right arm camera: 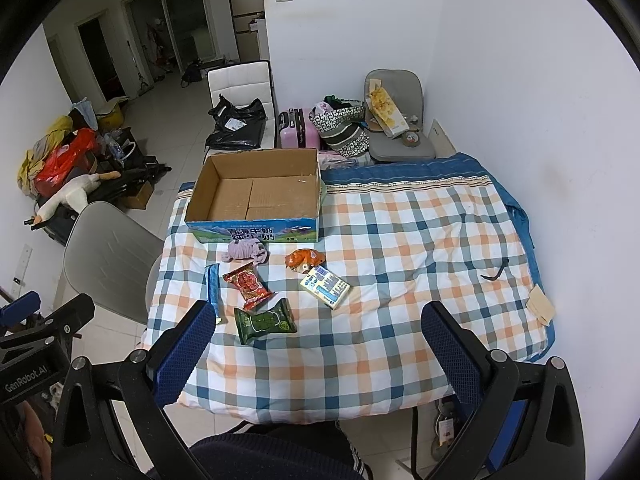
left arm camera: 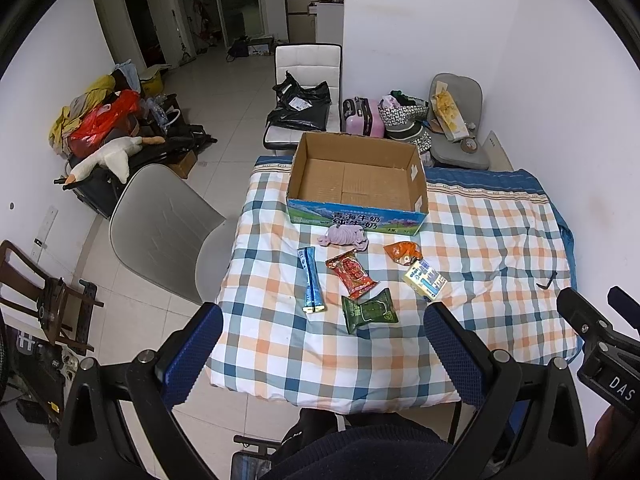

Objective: Organize soft objects

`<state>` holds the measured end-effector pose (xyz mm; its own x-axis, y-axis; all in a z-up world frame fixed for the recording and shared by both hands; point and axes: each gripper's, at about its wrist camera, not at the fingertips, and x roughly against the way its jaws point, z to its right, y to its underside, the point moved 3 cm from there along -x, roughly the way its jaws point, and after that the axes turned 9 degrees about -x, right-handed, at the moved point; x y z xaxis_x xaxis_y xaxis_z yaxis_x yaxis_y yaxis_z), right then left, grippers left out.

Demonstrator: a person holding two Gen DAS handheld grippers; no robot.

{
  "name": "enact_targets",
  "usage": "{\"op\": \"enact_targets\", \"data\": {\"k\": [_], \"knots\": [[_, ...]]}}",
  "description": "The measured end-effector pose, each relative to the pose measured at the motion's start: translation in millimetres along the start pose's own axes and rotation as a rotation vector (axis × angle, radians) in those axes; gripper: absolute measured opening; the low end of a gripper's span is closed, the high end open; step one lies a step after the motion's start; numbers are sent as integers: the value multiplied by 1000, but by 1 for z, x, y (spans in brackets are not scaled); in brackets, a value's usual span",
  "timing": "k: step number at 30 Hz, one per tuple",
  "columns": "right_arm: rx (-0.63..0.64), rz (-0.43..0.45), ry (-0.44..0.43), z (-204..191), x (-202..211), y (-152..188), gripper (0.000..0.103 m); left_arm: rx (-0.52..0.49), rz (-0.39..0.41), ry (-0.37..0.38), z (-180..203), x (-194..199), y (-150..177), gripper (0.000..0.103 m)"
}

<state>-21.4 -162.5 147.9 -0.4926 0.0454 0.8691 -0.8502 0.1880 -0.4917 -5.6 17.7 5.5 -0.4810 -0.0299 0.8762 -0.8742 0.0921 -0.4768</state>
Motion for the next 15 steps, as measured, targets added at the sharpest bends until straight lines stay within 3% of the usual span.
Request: {"op": "enact_targets", "data": {"k": [15], "knots": [[1,8,-3,1,0,0,103,-1,-1,2,0,0,-1,103]]}}
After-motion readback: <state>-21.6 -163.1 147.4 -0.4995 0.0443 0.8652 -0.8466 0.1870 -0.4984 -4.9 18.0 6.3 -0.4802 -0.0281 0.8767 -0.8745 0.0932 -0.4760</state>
